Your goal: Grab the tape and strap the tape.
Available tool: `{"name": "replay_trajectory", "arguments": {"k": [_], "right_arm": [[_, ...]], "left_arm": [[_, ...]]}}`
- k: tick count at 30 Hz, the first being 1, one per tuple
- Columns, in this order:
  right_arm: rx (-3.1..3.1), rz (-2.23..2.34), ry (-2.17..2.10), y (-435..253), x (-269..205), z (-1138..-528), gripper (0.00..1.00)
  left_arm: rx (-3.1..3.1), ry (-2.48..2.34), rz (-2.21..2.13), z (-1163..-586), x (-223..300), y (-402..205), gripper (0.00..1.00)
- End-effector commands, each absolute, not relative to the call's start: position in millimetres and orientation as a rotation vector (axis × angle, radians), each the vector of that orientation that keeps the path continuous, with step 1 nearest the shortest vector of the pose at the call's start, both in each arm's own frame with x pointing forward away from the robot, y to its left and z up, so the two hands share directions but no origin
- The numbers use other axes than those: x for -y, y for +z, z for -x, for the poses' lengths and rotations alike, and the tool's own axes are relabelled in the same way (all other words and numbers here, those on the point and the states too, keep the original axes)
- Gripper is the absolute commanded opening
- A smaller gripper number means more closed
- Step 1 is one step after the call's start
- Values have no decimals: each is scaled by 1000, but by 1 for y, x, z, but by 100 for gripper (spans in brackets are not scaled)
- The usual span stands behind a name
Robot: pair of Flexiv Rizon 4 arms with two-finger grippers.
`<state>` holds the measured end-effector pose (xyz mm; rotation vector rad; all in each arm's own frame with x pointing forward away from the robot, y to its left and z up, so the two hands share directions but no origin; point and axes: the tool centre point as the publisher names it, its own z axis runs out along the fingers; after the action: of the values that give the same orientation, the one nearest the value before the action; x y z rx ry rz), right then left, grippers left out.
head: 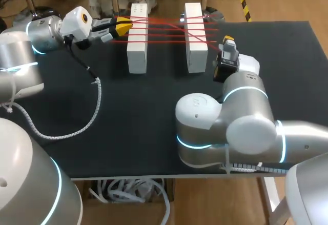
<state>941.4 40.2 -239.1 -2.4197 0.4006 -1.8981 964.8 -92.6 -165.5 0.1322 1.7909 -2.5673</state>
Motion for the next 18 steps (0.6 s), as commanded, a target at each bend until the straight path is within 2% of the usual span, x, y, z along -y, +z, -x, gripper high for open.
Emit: {"name": "replay_trajectory", "arguments": {"k": [1, 18], "right_arm": [[-396, 2431, -1888, -235, -38, -938, 33], [-413, 2434, -1894, -230, -30, -940, 30]], "left_arm": [[-1791, -2571, -136, -966, 92, -166, 0], [-1791, -2571, -136, -966, 92, -166, 0]]}}
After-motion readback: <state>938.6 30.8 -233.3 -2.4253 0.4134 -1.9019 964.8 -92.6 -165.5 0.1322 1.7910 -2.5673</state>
